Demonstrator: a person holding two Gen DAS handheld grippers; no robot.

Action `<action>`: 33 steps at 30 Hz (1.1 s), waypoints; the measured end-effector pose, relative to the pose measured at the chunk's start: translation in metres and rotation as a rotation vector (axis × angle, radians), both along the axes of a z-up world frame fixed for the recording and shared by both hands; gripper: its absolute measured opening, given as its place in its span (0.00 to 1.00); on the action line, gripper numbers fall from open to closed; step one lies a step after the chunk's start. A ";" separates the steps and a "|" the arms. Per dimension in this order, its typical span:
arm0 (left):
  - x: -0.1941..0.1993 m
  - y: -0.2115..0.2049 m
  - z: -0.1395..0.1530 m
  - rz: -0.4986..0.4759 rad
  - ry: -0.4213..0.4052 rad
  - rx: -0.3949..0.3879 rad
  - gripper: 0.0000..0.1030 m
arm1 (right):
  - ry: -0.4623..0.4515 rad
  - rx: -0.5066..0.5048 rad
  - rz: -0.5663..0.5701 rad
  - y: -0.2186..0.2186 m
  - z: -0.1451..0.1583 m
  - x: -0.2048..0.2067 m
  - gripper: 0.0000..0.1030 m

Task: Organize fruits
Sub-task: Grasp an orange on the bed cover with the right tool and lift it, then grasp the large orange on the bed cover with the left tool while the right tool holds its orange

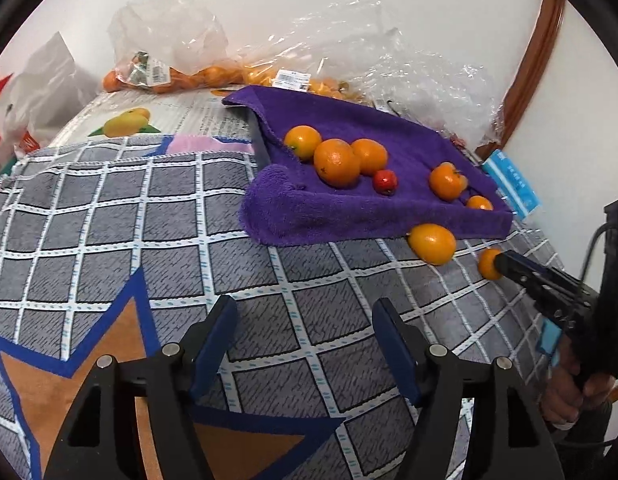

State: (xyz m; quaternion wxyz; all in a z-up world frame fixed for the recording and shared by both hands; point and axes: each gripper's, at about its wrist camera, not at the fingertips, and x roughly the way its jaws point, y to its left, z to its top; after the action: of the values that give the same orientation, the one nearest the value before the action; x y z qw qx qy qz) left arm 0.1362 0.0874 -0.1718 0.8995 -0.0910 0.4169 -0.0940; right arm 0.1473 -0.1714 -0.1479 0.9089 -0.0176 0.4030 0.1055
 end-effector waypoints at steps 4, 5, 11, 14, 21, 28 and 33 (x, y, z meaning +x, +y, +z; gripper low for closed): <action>-0.003 -0.003 0.000 0.025 0.005 0.039 0.66 | 0.012 0.012 0.020 -0.002 -0.001 0.004 0.29; -0.004 -0.003 0.000 0.033 0.008 0.041 0.67 | 0.013 0.000 0.023 0.000 -0.003 0.006 0.31; -0.006 -0.014 0.005 0.038 0.048 0.003 0.68 | 0.072 0.018 0.035 -0.001 -0.012 0.015 0.32; 0.000 -0.027 0.007 0.020 0.055 -0.026 0.67 | 0.046 0.036 0.032 -0.008 -0.008 0.009 0.32; 0.025 -0.082 0.002 -0.038 0.061 -0.025 0.66 | -0.004 0.007 -0.037 -0.040 -0.003 -0.005 0.32; 0.042 -0.124 -0.003 -0.011 0.038 0.027 0.66 | -0.012 0.047 -0.065 -0.059 -0.002 -0.011 0.32; 0.046 -0.133 -0.005 0.088 0.007 0.075 0.60 | -0.002 0.085 -0.037 -0.061 -0.004 -0.009 0.32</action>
State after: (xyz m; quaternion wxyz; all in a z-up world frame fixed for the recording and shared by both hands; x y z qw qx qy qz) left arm 0.1819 -0.0460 -0.1766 0.9041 -0.0756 0.4188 -0.0383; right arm 0.1383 -0.2326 -0.1516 0.9110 0.0286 0.3975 0.1057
